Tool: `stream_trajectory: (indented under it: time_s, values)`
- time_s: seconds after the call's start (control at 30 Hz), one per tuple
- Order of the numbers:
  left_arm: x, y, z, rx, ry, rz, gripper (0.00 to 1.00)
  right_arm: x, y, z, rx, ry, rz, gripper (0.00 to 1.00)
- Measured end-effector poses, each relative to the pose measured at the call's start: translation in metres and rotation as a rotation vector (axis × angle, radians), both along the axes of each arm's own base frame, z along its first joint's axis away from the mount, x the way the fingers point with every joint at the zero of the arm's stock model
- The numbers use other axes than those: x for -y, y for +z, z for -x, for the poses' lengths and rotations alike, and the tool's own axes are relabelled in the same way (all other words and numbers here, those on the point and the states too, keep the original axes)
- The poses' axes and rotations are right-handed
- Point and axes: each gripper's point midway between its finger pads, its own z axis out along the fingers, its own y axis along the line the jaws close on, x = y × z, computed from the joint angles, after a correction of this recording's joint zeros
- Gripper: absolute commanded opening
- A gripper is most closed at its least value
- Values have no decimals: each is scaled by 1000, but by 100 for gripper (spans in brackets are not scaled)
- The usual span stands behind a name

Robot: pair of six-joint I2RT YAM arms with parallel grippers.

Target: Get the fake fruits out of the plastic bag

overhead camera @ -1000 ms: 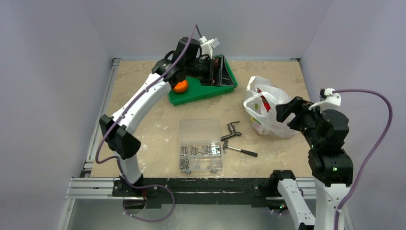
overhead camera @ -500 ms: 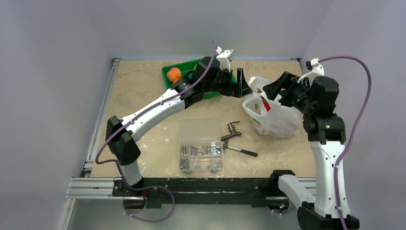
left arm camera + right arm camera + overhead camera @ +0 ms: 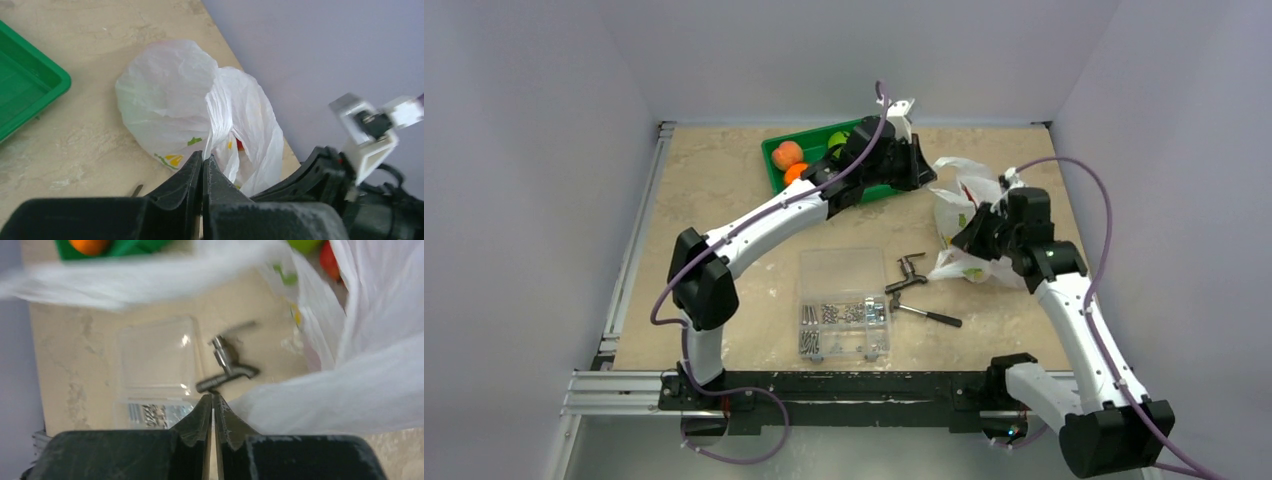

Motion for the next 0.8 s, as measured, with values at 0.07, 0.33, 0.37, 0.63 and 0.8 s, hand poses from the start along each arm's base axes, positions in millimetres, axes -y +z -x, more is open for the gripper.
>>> stream_trajectory:
  time_s: [0.07, 0.33, 0.37, 0.63, 0.8]
  values:
    - [-8, -5, -5, 5, -3, -32, 0, -1, -38, 16, -97, -23, 8, 4]
    - [-83, -3, -30, 33, -36, -219, 0, 75, -114, 56, -329, -468, 148, 6]
    - [-90, -2, -28, 35, -49, -235, 0, 87, -108, 53, -295, -533, 162, 5]
    - [-105, 13, 22, 68, -239, -263, 0, 140, -100, 22, -278, -669, 288, 10]
    - [-101, -10, 34, 0, -284, -241, 0, 69, -26, 7, -23, -334, 245, 34]
